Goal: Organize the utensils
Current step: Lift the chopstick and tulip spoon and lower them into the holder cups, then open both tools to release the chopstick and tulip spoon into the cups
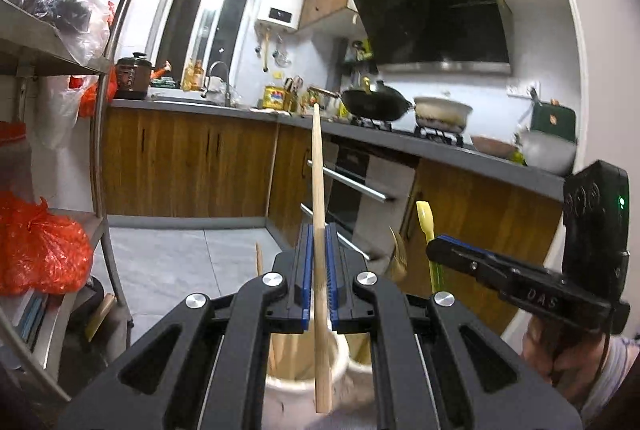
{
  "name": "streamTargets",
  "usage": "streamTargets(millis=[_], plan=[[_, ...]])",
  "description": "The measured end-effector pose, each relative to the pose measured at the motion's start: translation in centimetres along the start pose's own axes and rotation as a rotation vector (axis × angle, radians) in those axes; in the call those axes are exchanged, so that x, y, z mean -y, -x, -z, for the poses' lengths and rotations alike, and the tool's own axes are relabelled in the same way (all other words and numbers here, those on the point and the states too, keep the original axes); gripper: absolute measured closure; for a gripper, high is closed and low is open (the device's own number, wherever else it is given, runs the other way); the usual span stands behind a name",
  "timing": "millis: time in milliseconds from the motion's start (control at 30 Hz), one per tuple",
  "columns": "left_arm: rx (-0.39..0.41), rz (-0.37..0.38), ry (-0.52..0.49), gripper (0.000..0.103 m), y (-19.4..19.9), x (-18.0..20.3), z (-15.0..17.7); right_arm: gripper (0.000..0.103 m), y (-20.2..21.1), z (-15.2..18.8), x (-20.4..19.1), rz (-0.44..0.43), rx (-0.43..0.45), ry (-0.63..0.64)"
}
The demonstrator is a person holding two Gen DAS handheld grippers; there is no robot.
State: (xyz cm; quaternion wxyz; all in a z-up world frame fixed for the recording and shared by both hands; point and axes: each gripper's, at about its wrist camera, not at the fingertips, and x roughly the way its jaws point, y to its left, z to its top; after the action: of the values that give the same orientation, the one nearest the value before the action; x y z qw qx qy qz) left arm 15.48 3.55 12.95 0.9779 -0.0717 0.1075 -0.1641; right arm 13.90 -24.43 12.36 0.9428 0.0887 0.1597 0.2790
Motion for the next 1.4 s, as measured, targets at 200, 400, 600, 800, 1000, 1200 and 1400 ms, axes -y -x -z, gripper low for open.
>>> streamTargets(millis=[200,400,600,800,1000,1200,1400], plan=[[0.034,-0.048,-0.004,0.097,-2.2,-0.5,0.2,0.093,-2.3,0.1,0.0,0.041,0.057,0.040],[0.035,-0.108,-0.020,0.097,-3.2,-0.5,2.4,0.093,-4.3,2.3,0.1,0.064,0.028,0.082],[0.012,-0.113,-0.069,0.097,-2.5,-0.3,4.6,0.093,-4.7,4.4,0.1,0.050,-0.034,0.099],[-0.030,-0.122,-0.082,0.097,-1.3,-0.7,6.0,0.093,-4.8,5.9,0.3,0.025,-0.097,0.088],[-0.073,-0.153,-0.059,0.097,-0.8,-2.0,6.8,0.093,-5.2,6.7,0.1,0.001,-0.155,0.085],[-0.085,-0.151,-0.048,0.097,-0.6,-2.2,6.8,0.093,-6.0,7.1,-0.2,0.008,-0.217,0.094],[-0.096,-0.141,-0.055,0.094,-0.5,-2.0,6.4,0.079,-5.2,6.7,-0.2,0.007,-0.211,0.097]])
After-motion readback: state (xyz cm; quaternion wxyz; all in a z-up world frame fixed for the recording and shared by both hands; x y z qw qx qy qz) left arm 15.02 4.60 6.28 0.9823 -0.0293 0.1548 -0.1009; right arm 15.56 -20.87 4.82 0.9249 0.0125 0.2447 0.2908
